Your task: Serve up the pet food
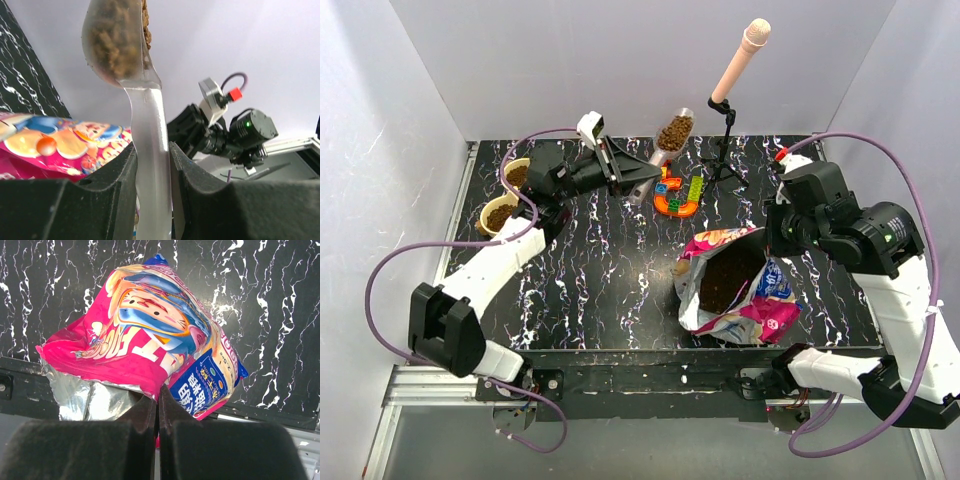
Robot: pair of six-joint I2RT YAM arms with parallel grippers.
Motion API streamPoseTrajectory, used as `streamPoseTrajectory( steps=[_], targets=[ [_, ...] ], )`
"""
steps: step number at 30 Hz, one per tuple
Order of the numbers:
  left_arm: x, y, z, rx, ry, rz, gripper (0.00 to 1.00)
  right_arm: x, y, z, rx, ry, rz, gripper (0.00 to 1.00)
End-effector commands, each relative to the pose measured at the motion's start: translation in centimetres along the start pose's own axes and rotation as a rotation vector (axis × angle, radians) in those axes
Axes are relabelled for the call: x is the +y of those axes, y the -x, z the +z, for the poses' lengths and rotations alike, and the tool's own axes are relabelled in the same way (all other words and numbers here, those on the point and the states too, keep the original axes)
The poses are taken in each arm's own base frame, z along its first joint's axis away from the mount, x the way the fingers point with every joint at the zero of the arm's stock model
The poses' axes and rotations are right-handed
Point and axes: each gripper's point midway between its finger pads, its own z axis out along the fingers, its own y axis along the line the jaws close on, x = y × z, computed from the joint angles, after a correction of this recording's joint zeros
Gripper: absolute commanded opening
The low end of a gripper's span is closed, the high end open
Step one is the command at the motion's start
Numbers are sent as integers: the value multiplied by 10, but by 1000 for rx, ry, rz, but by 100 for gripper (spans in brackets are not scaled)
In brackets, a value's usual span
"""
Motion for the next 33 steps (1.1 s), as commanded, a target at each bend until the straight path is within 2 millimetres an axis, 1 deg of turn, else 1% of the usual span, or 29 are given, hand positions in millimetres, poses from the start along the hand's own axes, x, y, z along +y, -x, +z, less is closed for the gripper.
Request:
streamPoseTrajectory(
  steps=[1, 3, 4, 7, 12, 15, 17, 18, 19, 25, 29, 31, 33],
  targets=[
    [-9, 38, -5, -86, -32, 42, 0, 16, 53, -37, -271, 125, 64, 1],
    [6, 55, -9, -118, -10, 32, 0, 19, 50, -36, -256, 140, 71, 1],
    [13, 66, -13, -141, -7, 33, 0, 22, 47, -37, -244, 154, 72, 1],
    [27, 94, -24, -206, -6, 29, 0, 27, 41, -37, -206, 179, 81, 1],
    [53, 136, -54, -274, 41, 47, 0, 30, 32, -36, -181, 207, 77, 1],
    [74, 159, -84, -322, 89, 52, 0, 31, 30, -35, -183, 218, 62, 1],
    [86, 173, -108, -373, 113, 45, 0, 32, 30, -36, -186, 227, 59, 1],
    [91, 184, -125, -420, 128, 48, 0, 33, 30, -35, -186, 231, 57, 1],
    [94, 189, -136, -447, 140, 49, 0, 34, 30, -35, -188, 234, 54, 1],
    [118, 208, -174, -537, 193, 32, 0, 38, 33, -34, -204, 257, 68, 1],
    [135, 220, -207, -623, 218, 3, 0, 34, 30, -36, -213, 248, 50, 1],
    [141, 225, -218, -649, 224, -4, 0, 30, 29, -38, -222, 235, 42, 1],
    [146, 229, -223, -654, 235, -10, 0, 27, 27, -40, -229, 228, 33, 1]
  ],
)
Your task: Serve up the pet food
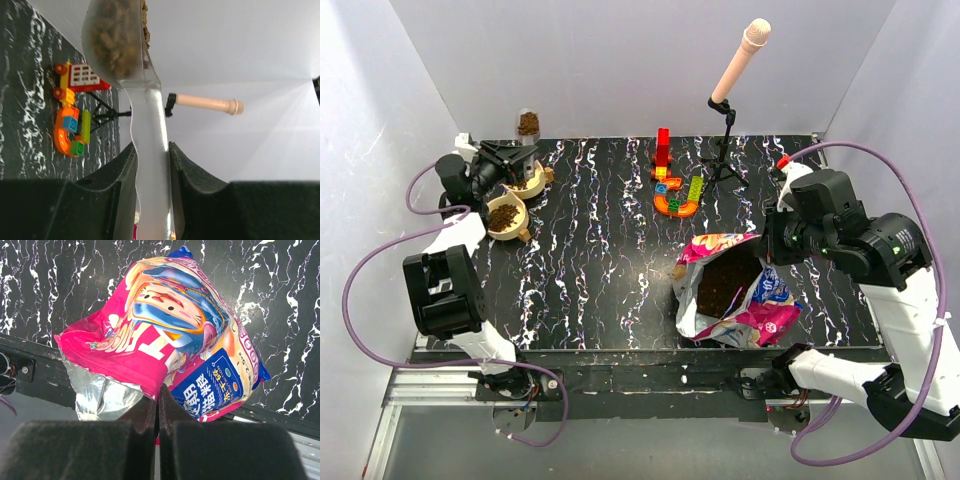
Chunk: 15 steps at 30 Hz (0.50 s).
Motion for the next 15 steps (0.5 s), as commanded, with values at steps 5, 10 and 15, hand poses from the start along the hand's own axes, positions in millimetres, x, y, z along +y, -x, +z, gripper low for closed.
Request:
streamPoseTrajectory(
  steps=[5, 10, 15],
  targets=[
    [12, 31, -12, -102, -10, 8, 0, 14, 35, -30, -254, 113, 3, 1],
    [33, 30, -16, -106, 29, -33, 0, 11, 33, -31, -263, 107, -10, 1],
    [57, 30, -28, -154, 49, -96, 0, 9, 33, -31, -270, 99, -17, 1]
  ],
)
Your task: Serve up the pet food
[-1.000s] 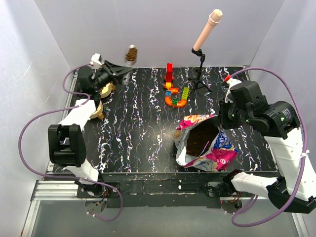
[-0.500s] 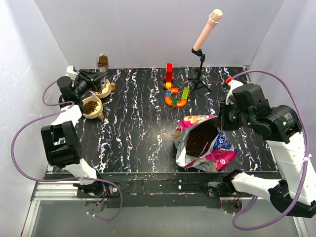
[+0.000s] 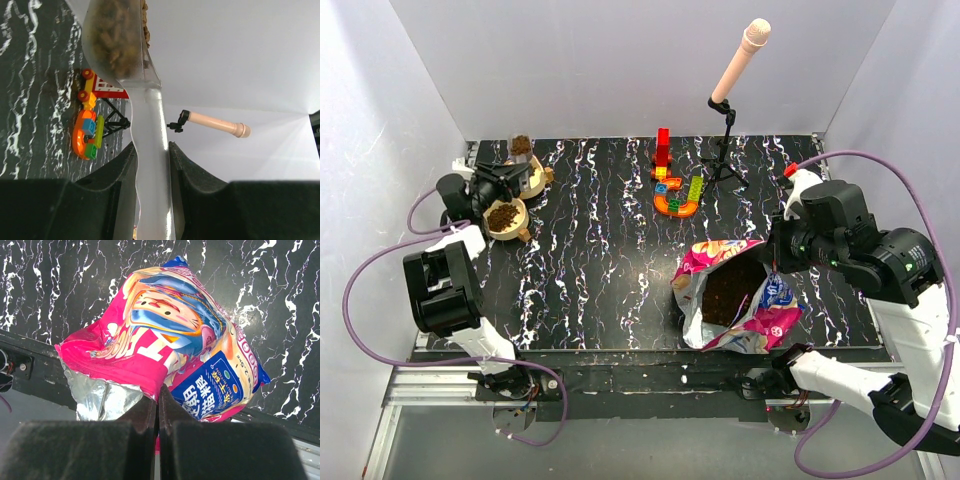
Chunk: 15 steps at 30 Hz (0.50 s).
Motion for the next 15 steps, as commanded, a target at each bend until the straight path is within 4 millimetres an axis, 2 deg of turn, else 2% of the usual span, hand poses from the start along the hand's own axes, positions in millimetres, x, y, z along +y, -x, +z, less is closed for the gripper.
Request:
streamPoseTrajectory(
  steps=[1, 5, 15],
  targets=[
    [11, 8, -8, -49, -14, -14, 0, 13, 42, -22, -226, 78, 0, 1],
    [32, 6, -12, -51, 17, -49, 0, 12, 42, -22, -231, 76, -7, 1],
    [58, 8, -12, -77, 75, -144, 0, 12, 43, -19, -230, 74, -21, 1]
  ],
)
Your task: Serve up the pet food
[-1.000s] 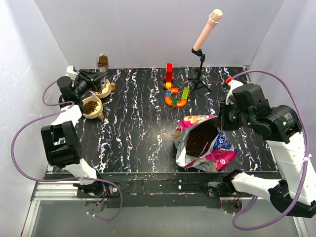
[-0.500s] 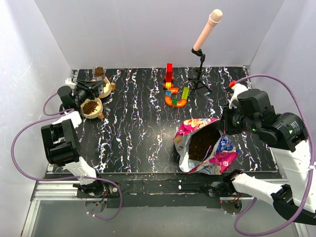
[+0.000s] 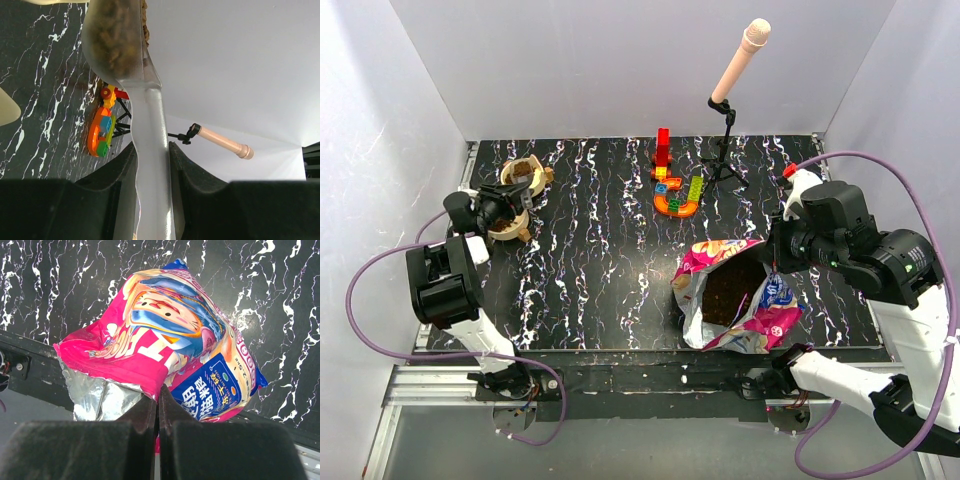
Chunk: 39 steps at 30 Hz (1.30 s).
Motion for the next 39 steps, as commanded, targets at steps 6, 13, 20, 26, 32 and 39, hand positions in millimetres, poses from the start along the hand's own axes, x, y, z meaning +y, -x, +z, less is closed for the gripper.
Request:
streamPoseTrajectory(
  steps=[6, 13, 20, 26, 32, 39],
  targets=[
    [0, 15, 6, -48, 25, -66, 0, 11, 44, -19, -225, 64, -1, 1],
    [9, 26, 15, -67, 60, -134, 0, 10, 44, -18, -225, 56, 1, 1],
    [18, 30, 17, -82, 145, -189, 0, 10, 46, -20, -238, 56, 4, 1],
    [26, 29, 18, -77, 223, -257, 0, 10, 47, -21, -234, 56, 2, 1],
    [31, 30, 20, -66, 302, -302, 0, 9, 47, -22, -242, 54, 14, 1],
    [34, 31, 20, -58, 400, -361, 0, 9, 47, -22, -249, 55, 19, 1]
  ],
)
